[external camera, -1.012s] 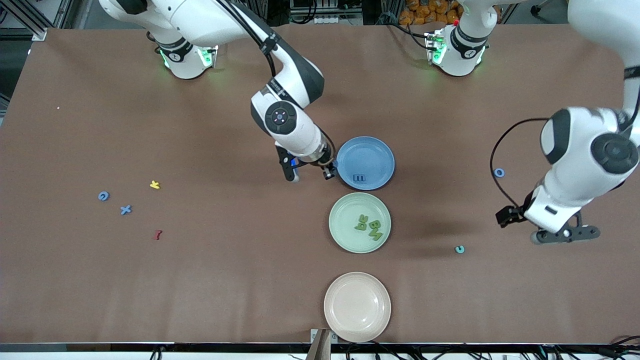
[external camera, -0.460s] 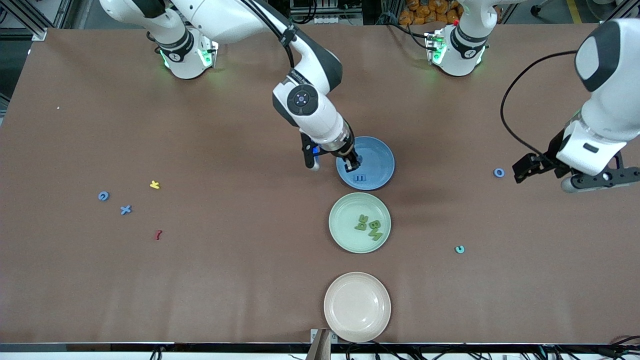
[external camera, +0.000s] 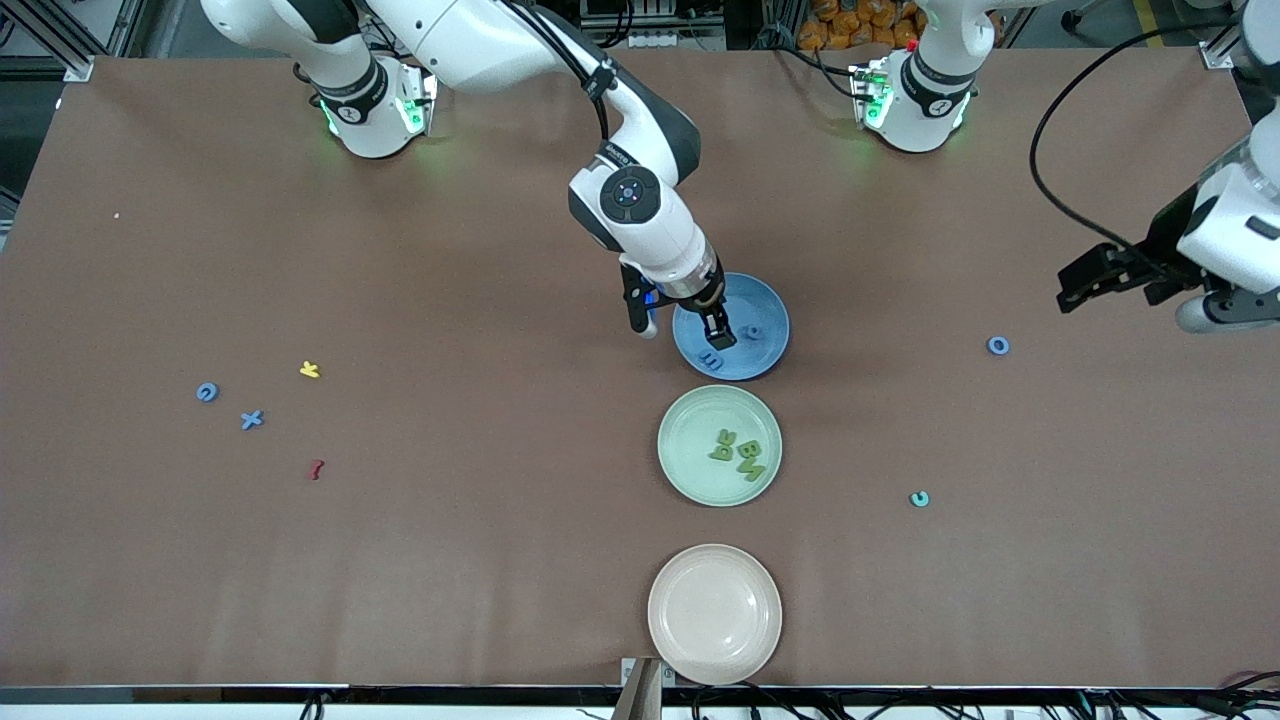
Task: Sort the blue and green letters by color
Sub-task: 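Release the blue e into the blue plate while the left gripper withdraws, then move the right gripper back to the blue x and lower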
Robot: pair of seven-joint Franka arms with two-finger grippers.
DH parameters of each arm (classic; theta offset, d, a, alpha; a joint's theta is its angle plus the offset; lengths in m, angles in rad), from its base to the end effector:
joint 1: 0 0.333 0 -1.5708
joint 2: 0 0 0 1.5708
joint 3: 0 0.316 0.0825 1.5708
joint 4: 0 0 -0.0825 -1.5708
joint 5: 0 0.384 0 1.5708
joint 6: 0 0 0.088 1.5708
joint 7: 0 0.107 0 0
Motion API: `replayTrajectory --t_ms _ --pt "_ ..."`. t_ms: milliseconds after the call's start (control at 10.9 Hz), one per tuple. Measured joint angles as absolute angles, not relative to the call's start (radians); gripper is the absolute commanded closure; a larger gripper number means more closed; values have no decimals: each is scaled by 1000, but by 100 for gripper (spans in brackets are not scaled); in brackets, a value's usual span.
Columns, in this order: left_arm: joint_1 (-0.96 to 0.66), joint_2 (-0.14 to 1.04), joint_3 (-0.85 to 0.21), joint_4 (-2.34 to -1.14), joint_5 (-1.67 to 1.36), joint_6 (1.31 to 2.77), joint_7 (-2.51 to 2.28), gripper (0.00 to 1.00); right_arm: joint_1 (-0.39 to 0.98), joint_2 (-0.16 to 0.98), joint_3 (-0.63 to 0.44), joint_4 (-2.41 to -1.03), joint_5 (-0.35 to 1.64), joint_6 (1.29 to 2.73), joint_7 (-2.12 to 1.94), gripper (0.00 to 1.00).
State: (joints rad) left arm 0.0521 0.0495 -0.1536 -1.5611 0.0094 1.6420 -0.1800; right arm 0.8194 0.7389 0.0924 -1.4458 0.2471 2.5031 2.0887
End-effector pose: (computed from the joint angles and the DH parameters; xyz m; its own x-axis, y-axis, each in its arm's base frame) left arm 0.5735 -0.0553 0.6078 0.9964 0.0782 0.0318 0.0781 -0.9969 0.0039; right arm 0.4738 0.5844 0.2846 0.1923 -0.9106 -0.3658 -0.9802 -0.1602 -0.1165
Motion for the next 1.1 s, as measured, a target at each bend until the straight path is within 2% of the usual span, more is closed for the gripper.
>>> replayTrajectory --t_ms 276,552,736,1104 --pt "52 26 -153 -1525 9 1545 -161 0 789 738 74 -1431 164 2470 2085 0" --pt "53 28 -151 -1526 9 1536 -157 0 701 739 72 -1446 115 2386 1894 0" --pt "53 28 -153 -1525 9 1536 -157 0 651 724 71 -1495 112 2382 1750 0" --pt "41 28 -162 -1525 7 1536 -155 0 515 579 67 -1672 62 2283 1453 0"
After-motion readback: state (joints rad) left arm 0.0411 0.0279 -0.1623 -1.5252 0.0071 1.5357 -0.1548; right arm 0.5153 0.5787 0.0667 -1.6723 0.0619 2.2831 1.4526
